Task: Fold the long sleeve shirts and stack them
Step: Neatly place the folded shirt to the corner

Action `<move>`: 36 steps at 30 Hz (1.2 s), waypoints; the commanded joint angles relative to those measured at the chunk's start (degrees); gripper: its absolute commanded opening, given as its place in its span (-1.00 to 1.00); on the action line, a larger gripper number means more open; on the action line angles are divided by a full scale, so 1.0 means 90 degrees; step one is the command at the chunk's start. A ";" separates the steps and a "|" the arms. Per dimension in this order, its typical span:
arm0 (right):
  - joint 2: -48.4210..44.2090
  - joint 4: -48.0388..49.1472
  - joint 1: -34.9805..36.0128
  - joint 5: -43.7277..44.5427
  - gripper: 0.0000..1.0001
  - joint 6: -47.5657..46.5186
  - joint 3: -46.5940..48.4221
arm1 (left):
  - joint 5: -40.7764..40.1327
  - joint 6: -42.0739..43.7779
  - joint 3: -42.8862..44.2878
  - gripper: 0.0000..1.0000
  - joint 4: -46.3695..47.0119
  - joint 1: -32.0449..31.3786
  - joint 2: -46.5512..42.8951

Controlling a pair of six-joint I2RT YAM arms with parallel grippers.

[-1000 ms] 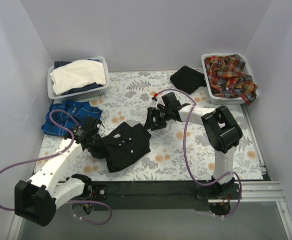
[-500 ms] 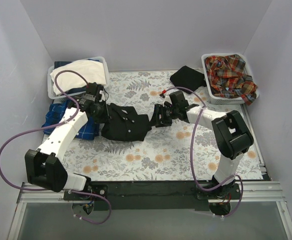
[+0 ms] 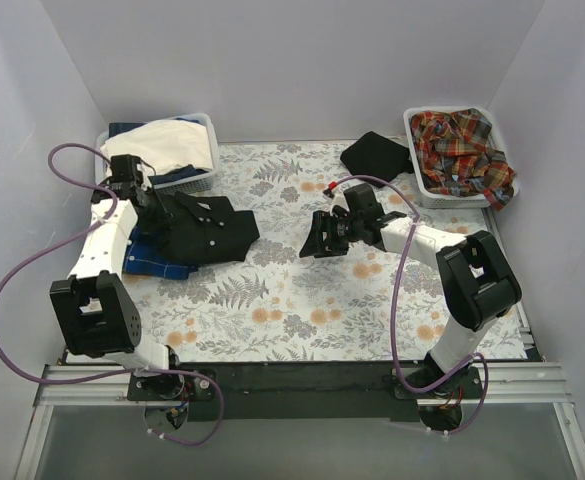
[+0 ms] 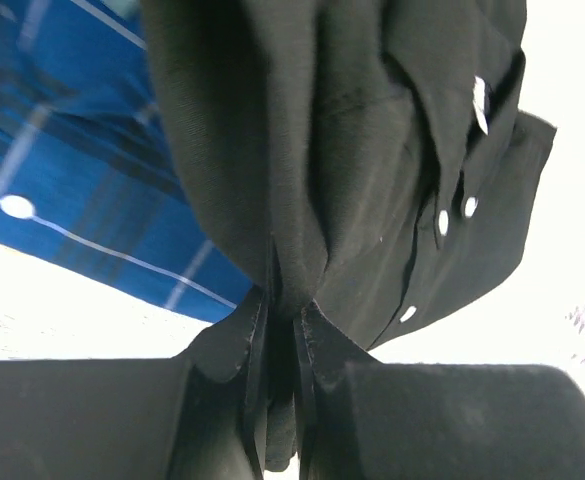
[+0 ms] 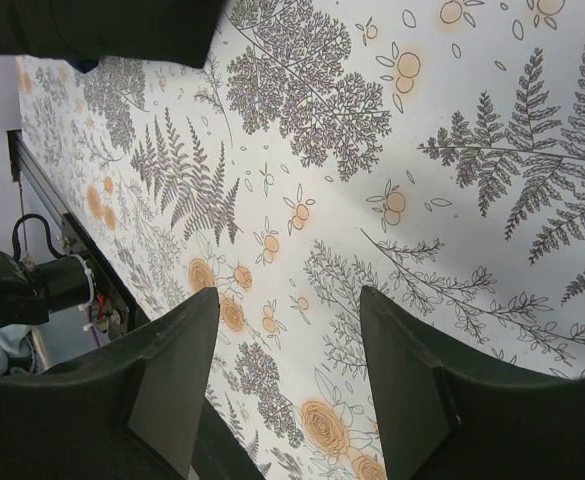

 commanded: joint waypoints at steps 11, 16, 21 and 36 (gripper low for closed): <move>-0.0292 -0.0301 -0.0037 -0.0388 0.29 -0.0177 0.0073 | -0.0105 -0.0357 0.1307 -1.00 -0.0394 0.2414 0.0443; -0.0224 -0.0282 -0.0037 -0.0495 0.28 -0.0099 0.0092 | 0.0139 -0.0504 0.1307 -1.00 -0.0365 0.2885 0.0384; -0.0282 -0.0272 -0.0028 -0.0486 0.27 -0.0119 0.0043 | -0.0113 -0.0524 0.1648 -1.00 -0.0481 0.2983 0.0461; -0.0195 -0.0174 -0.0037 -0.0554 0.26 0.0028 0.0004 | -0.2009 -0.0699 0.2361 -0.88 -0.0833 0.2984 0.1194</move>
